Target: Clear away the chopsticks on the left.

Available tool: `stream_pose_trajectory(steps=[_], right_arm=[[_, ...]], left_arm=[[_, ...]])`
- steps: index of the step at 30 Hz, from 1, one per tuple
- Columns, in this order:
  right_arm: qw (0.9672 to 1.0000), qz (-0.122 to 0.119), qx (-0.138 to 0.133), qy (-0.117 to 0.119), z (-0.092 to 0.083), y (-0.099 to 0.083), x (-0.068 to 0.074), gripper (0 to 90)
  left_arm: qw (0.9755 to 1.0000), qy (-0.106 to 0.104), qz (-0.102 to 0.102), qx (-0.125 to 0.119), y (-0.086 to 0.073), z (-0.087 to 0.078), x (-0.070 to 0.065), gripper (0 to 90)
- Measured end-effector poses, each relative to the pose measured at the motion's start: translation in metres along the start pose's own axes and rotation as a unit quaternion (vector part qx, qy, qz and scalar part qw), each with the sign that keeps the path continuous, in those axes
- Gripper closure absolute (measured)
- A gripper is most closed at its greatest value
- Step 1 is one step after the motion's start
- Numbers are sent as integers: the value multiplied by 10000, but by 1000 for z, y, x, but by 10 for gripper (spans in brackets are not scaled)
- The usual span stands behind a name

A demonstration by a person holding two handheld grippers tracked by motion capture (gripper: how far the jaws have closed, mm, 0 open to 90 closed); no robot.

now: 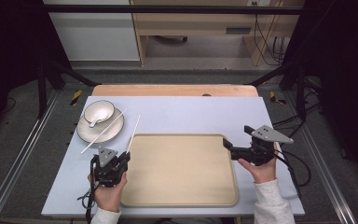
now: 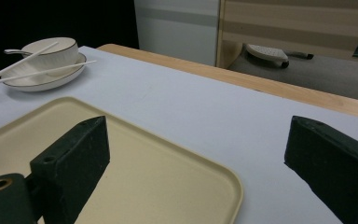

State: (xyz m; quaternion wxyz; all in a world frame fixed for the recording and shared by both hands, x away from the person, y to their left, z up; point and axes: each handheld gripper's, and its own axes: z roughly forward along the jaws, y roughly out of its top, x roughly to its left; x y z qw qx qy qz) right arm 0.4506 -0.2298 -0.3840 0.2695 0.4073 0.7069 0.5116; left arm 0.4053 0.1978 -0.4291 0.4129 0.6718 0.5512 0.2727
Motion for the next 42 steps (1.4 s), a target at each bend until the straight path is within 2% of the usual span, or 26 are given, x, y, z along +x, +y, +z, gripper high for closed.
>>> stream_pose_trajectory(steps=[4, 6, 15, 24, 32, 39, 42], right_arm=[[10000, -6, -4, 5, 1, 0, 0, 69], [10000, 4, 10, 2, 1, 0, 0, 69], [10000, -26, 78, 18, 5, -2, 2, 69], [9999, -26, 110, 20, 7, -2, 3, 69], [9999, -53, 158, 34, 8, -3, 3, 69], [9998, -58, 163, 44, 8, -3, 3, 69], [9998, -57, 168, 50, 9, -3, 3, 69]], left_arm=[[9998, 77, -180, -83, -10, 0, -4, 842], [9997, 143, -188, -111, -14, 1, -7, 842], [9993, 167, -314, 108, -38, 11, -11, 842], [9987, 244, -376, 262, -45, 15, -13, 843], [9980, 220, -334, 489, -49, 21, -14, 842], [9971, 290, -262, 649, -50, 25, -17, 841], [9971, 295, -282, 645, -50, 25, -18, 840]])
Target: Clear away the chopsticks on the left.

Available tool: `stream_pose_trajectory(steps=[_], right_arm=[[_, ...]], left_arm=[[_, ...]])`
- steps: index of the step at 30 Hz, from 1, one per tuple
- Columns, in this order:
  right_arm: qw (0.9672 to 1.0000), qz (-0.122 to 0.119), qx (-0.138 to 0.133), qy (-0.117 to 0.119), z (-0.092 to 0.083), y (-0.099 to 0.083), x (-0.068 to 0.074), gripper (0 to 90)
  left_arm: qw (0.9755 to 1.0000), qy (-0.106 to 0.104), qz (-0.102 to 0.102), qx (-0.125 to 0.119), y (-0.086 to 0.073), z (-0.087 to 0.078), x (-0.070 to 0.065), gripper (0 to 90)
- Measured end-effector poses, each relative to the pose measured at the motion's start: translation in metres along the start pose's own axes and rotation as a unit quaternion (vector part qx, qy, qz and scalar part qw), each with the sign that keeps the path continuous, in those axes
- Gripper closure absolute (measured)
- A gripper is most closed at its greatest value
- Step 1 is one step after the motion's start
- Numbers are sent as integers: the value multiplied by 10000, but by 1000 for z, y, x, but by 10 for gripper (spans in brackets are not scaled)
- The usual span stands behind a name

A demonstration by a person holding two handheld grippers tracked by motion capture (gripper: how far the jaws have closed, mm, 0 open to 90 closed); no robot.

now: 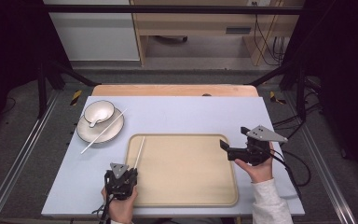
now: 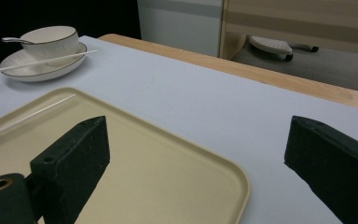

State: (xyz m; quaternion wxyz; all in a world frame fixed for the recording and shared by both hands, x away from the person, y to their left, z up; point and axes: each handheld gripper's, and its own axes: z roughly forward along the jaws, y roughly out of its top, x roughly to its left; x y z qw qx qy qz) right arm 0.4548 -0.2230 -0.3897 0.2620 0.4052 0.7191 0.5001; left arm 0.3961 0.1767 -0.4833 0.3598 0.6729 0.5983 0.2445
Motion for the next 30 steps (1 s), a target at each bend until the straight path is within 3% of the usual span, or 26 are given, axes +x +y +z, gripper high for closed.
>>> stream_pose_trajectory(steps=[8, 15, 21, 27, 30], right_arm=[[10000, 11, -6, 2, 0, 0, 0, 68], [10000, 6, -25, 1, -1, 0, 0, 68], [10000, 24, -55, -4, -3, 1, -1, 68], [9999, 66, -116, -13, -6, 3, -2, 68], [9999, 69, -117, -20, -6, 3, -2, 68]], left_arm=[[10000, 61, -26, -34, 2, 3, -1, 834], [9999, 17, 6, -144, 6, -1, 2, 752], [9982, -339, 216, -436, 30, -13, 16, 570], [9938, -582, 524, -786, 59, -25, 30, 447], [9924, -658, 615, -842, 72, -28, 35, 384]])
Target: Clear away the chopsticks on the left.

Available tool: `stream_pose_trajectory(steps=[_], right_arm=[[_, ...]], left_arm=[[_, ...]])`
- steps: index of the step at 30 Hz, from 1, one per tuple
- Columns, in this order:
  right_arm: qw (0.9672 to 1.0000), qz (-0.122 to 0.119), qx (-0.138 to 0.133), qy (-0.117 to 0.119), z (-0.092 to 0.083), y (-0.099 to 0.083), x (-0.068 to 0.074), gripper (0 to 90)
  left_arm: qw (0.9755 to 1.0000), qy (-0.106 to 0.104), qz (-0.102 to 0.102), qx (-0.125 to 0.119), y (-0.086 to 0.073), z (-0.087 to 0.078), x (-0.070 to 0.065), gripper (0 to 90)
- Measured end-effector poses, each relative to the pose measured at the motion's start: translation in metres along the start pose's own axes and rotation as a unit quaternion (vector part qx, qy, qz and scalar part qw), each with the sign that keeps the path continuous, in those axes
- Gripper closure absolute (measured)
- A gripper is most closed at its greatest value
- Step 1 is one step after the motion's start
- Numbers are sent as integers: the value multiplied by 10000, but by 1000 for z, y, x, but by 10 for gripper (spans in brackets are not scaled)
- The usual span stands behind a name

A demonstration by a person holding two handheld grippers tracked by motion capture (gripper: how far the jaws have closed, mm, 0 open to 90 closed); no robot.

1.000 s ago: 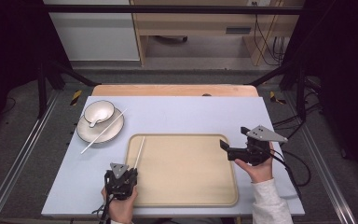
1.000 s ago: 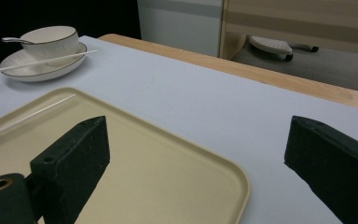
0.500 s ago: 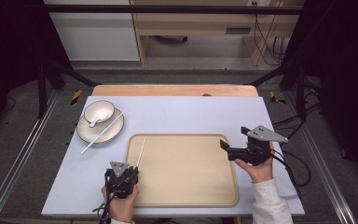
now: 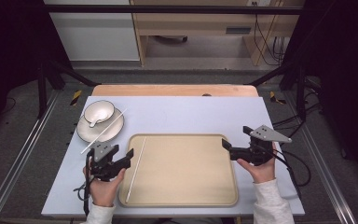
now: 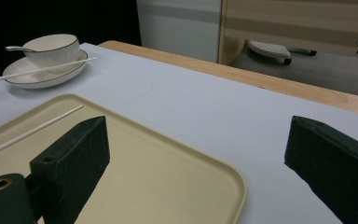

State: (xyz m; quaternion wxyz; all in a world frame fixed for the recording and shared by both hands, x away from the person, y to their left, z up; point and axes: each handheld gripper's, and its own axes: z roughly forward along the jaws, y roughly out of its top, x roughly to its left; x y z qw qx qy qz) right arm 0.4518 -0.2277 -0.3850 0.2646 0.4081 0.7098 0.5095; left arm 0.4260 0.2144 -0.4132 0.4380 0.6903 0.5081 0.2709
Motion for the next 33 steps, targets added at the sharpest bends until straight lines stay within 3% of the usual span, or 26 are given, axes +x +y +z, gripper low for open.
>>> stream_pose_trajectory(steps=[4, 11, 16, 20, 31, 33], right_arm=[[10000, -14, 4, 11, -1, 0, 0, 67], [10000, 6, -37, -12, -3, 1, -2, 67], [10000, 17, -31, -2, -3, 1, -1, 68], [10000, -5, -26, -13, -2, 1, -2, 68], [10000, -53, 23, 1, 0, 0, -1, 67], [10000, -64, 17, 5, 0, 0, -2, 67]], left_arm=[[9993, -107, 351, 39, 19, 3, 10, 348], [9981, -330, 517, 72, 36, 5, 31, 295], [9964, -286, 773, 213, 37, 10, 46, 277], [9969, -377, 637, 265, 31, 16, 65, 277], [9949, -154, 628, 769, 14, 38, 109, 240], [9950, -127, 620, 767, 13, 39, 111, 239]])
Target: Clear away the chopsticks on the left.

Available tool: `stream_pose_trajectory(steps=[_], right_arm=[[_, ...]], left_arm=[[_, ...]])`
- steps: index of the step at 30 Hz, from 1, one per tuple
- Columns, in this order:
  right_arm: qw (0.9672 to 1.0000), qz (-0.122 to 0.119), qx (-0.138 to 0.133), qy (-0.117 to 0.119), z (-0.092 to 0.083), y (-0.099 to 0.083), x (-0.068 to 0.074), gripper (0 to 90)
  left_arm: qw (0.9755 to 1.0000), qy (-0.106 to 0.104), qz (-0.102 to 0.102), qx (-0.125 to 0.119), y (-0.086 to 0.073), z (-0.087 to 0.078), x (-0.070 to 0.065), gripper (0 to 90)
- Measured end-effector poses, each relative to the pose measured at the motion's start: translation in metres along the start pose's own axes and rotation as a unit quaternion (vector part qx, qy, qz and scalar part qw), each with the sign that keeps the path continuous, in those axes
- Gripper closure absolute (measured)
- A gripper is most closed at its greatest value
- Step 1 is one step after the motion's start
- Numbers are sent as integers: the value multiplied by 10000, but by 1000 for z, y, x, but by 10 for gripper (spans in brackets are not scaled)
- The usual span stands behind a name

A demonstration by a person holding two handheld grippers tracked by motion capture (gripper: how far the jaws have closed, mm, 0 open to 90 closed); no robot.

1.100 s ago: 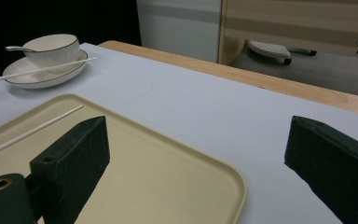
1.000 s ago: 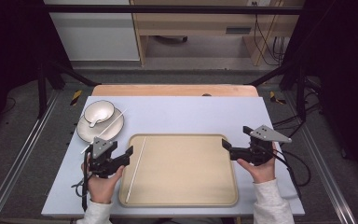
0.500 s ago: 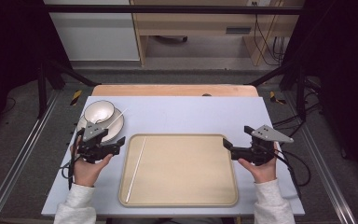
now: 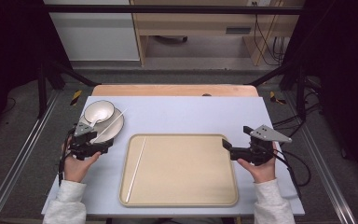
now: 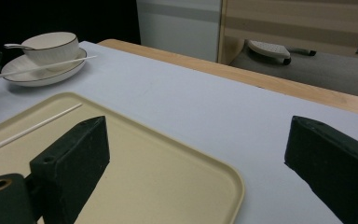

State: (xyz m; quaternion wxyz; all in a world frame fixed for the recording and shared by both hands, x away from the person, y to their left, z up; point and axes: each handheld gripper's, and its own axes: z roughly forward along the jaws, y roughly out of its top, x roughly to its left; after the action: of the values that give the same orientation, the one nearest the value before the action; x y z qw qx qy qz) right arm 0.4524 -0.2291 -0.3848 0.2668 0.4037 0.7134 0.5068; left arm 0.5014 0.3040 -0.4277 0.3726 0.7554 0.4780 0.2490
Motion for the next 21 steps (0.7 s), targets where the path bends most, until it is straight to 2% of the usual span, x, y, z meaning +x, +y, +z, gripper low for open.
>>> stream_pose_trajectory(steps=[3, 7, 11, 13, 15, 18, 21], right_arm=[[10000, -2, 3, 0, -1, 0, 0, 67], [10000, 29, 13, 2, 0, 0, 0, 67], [10000, 13, 61, 18, 3, -1, 1, 67], [10000, 5, 75, 22, 4, -1, 1, 67], [10000, 0, 72, 15, 4, -1, 1, 67], [10000, 8, 79, 16, 4, -1, 1, 67], [10000, -13, 85, 29, 5, -1, 1, 67]], left_arm=[[10000, 48, 20, 57, 1, 4, 8, 231], [9999, 44, -144, -11, 0, 9, 19, 237], [9995, 179, -139, 213, -2, 15, 28, 246], [9993, 233, -193, 241, -2, 18, 32, 254], [9992, 249, -127, 281, -2, 20, 35, 270], [9989, 286, -167, 346, -2, 27, 38, 317], [9984, 321, -124, 454, -2, 33, 41, 360]])
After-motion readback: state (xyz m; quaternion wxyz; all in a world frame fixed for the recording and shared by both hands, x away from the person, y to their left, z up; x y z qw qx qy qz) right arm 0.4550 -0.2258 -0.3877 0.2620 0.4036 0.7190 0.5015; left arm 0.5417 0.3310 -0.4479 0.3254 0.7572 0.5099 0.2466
